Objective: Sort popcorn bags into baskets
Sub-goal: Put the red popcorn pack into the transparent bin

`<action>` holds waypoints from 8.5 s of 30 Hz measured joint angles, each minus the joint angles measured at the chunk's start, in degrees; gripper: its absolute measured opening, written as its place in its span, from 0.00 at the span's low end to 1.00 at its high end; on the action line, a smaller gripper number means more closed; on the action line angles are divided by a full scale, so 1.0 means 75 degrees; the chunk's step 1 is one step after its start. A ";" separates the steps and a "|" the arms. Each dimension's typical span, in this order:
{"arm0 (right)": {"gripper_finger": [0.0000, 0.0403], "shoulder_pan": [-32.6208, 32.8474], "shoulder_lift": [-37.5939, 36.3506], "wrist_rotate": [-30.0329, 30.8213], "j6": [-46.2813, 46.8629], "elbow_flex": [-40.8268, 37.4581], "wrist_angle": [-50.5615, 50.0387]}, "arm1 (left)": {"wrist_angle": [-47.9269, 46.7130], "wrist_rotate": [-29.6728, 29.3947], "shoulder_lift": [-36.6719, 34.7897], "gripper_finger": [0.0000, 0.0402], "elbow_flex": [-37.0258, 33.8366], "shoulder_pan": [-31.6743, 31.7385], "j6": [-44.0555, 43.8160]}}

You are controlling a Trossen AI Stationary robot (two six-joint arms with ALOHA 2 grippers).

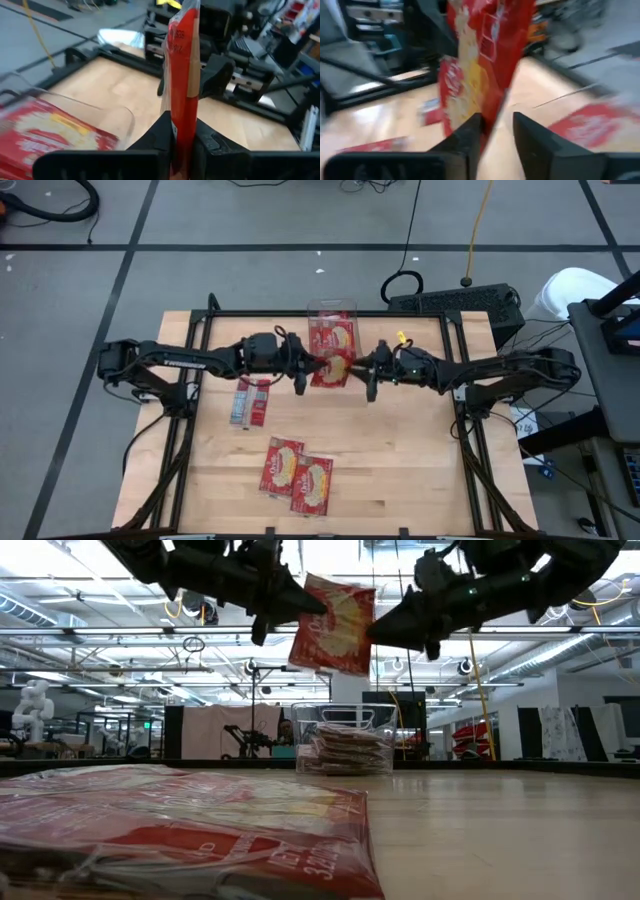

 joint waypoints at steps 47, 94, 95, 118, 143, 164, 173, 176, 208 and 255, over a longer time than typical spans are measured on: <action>0.43 0.2376 -0.1180 0.3256 0.0732 -0.1955 0.1206 | 0.1988 -0.0660 0.2461 0.25 0.0003 0.1941 -0.2195; 0.43 0.5115 0.3185 0.2978 0.0717 0.1656 -0.0436 | -0.0374 -0.4529 -0.1657 0.38 -0.2445 -0.3915 -0.1316; 0.43 0.5222 0.3450 0.2976 0.0457 0.1946 -0.0577 | -0.0296 -0.4571 -0.1657 0.38 -0.2464 -0.4032 -0.1318; 0.43 0.6363 0.6269 0.2819 -0.4208 0.5049 -0.2971 | 0.1633 -0.4614 -0.0141 0.38 -0.2492 -0.6926 -0.1222; 0.04 0.5495 0.6398 0.1528 -0.6551 0.5080 -0.3357 | 0.1821 -0.5120 -0.0022 0.38 -0.2492 -0.6851 -0.1396; 0.00 0.5473 0.6397 0.2255 -0.6434 0.5056 -0.2655 | -0.0638 -0.5754 0.0162 0.38 -0.2483 -0.6858 -0.2771; 0.00 0.5459 0.6397 0.2223 -0.6431 0.5056 -0.2780 | -0.0570 -0.5147 0.1132 0.38 -0.2483 -0.6844 -0.1340; 0.00 0.5459 0.6394 0.2209 -0.6422 0.5056 -0.2783 | -0.0616 -0.5076 0.1387 0.38 -0.2480 -0.6791 -0.0908; 0.00 0.5315 0.6365 0.1840 -0.6069 0.5059 -0.2856 | -0.1263 -0.3200 0.1601 0.38 -0.1632 -0.6005 0.9038; 0.00 0.5068 0.5659 0.2028 -0.4783 0.4943 -0.3769 | 0.0993 -0.3612 0.2584 0.07 -0.1652 -0.5851 0.9962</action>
